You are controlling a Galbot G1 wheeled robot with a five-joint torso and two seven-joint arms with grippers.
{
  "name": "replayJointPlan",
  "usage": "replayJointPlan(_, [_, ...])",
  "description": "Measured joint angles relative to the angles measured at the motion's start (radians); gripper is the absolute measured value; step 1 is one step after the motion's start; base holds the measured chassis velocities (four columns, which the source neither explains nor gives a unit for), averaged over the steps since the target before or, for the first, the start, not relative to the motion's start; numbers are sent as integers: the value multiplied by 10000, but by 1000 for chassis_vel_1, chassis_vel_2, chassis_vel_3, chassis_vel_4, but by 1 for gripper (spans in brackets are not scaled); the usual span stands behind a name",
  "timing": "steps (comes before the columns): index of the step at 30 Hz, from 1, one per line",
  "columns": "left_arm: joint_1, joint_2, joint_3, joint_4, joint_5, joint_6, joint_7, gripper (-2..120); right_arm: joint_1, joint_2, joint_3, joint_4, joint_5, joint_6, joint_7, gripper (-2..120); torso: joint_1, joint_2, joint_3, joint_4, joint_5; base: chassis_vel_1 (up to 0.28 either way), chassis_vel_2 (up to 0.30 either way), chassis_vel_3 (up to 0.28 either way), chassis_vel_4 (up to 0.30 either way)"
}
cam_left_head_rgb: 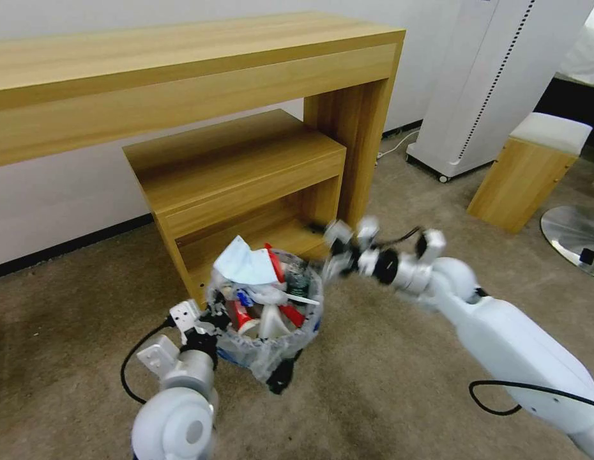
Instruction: Pick up the trash bin and place the garbage on the floor into it.
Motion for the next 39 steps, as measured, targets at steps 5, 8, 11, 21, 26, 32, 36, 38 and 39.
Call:
replayJointPlan(5, [25,120,-698,157,-408,54,-73,3,-1822,358,2515,691,-911,378,3438,100,0,-1,0,-1,-3,0,0,0,0])
replayJointPlan(8, [135,131,-849,193,-396,29,-60,3,-2544,567,3508,1056,-1814,375,3775,100,0,0,0,-3,5,0,0,0,0])
replayJointPlan(11, [178,123,-948,534,-99,-157,103,3,-3280,911,4498,1406,-2890,388,3702,100,0,0,-1,-2,-1,0,0,0,0])
replayJointPlan(21, [-3,-69,-1515,2175,366,-934,872,3,-4790,1483,6062,1927,-3447,737,3593,100,0,0,-1,-1,-1,0,0,0,0])
replayJointPlan(26, [-125,-160,-1666,3065,396,-1486,1359,3,-5004,1566,6239,1997,-3418,823,3558,100,0,0,1,3,1,0,0,0,0])
replayJointPlan(32, [-37,-192,-1578,3176,405,-1694,1590,3,-5039,1591,6143,2101,-3412,812,3538,100,0,0,0,1,2,0,0,0,0])
replayJointPlan(36, [8,-191,-1550,3090,430,-1695,1591,3,-4945,1606,6024,2101,-3416,764,3538,100,0,0,0,1,0,0,0,0,0])
replayJointPlan(38, [33,-175,-1547,3007,428,-1694,1579,3,-4923,1606,5955,2097,-3422,743,3535,100,0,0,1,1,0,0,0,0,0])
replayJointPlan(39, [54,-159,-1538,2936,418,-1675,1549,3,-4917,1611,5911,2079,-3427,734,3532,100,0,0,0,1,0,0,0,0,0])
